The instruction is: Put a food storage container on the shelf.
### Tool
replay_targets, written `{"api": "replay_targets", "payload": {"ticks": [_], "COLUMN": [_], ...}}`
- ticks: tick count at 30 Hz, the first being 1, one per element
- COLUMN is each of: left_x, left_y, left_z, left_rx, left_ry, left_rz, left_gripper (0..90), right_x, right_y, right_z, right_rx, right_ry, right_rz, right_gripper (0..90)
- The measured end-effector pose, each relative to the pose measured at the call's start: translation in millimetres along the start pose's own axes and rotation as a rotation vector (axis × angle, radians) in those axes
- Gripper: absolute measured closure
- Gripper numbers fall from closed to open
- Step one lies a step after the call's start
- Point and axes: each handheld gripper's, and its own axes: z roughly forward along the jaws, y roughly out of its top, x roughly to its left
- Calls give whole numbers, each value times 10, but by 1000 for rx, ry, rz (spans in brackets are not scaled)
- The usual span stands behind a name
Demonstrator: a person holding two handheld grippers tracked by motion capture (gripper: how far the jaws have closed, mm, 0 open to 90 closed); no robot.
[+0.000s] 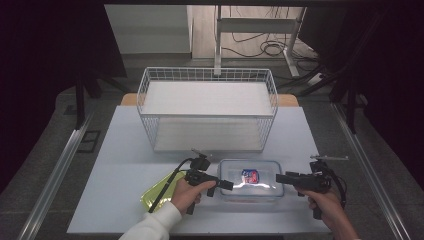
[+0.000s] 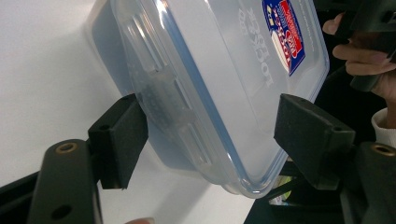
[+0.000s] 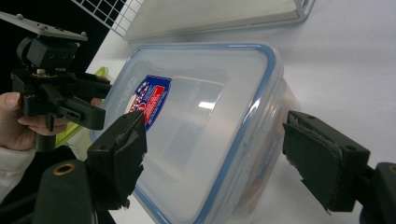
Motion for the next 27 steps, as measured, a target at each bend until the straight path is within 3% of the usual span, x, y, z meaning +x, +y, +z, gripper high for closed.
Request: {"api": "replay_targets", "payload": {"ticks": [7,13,16,27], "left_x": [21,62,64,59], "left_y": [4,1,3,6], "left_z": [-14,-24,-24,-25], "left_rx": [0,-14,-15,-26], "left_ry": [-11,-36,-36,-30], "left_rz": [-12,-45,-39,-60], "left_gripper": [277,302,302,312], "right_x": [-89,-159,-188,-236], "right_y": [-26,-41,-57,-87], "right_z": [131,170,207,137], "right_rx": [68,93,114,86], "right_ry": [41,79,88,115], "right_rz": [45,88,95,141], "right_gripper": [221,250,267,391]}}
